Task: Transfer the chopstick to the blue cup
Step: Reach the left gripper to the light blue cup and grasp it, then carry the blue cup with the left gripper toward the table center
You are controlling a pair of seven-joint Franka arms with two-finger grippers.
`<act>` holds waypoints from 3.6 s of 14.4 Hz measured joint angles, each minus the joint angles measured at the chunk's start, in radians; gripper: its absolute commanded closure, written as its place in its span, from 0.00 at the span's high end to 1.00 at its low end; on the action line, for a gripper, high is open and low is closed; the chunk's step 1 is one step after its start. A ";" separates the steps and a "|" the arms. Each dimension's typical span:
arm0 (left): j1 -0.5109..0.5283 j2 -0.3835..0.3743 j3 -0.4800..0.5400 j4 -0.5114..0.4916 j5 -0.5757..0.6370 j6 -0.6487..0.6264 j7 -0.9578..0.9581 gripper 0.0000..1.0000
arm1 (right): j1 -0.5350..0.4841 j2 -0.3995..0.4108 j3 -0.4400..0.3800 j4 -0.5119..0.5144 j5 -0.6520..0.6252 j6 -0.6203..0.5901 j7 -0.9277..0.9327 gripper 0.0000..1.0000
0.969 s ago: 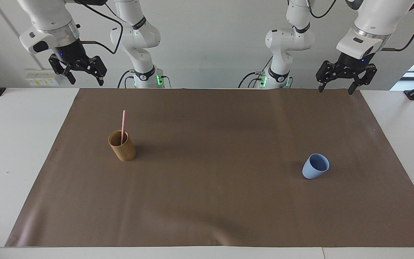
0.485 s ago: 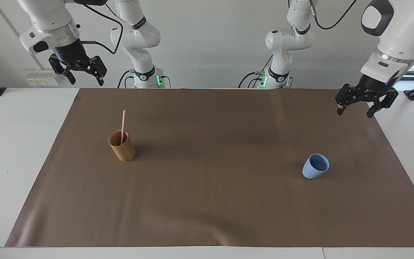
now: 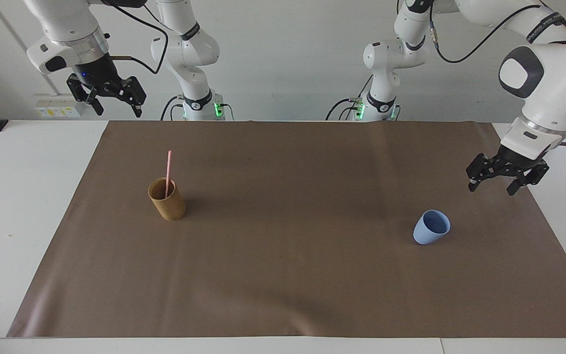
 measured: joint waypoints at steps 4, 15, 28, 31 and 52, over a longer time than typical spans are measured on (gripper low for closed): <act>0.000 0.034 -0.004 -0.083 -0.005 0.063 0.000 1.00 | 0.000 -0.002 0.000 -0.003 0.000 0.000 0.000 1.00; -0.002 0.084 -0.008 -0.216 -0.025 0.260 -0.001 0.00 | 0.000 -0.004 0.000 -0.008 0.000 0.000 0.000 1.00; -0.015 -0.039 -0.018 -0.209 -0.036 0.165 -0.001 0.00 | 0.000 -0.011 0.000 -0.014 0.000 0.000 0.000 1.00; -0.105 -0.074 -0.023 -0.215 -0.036 0.125 -0.067 0.00 | 0.000 -0.011 0.000 -0.016 0.000 0.000 0.000 1.00; -0.730 -0.083 -0.035 -0.424 -0.036 0.279 -0.768 0.00 | 0.000 -0.034 -0.004 -0.062 0.000 0.066 0.000 1.00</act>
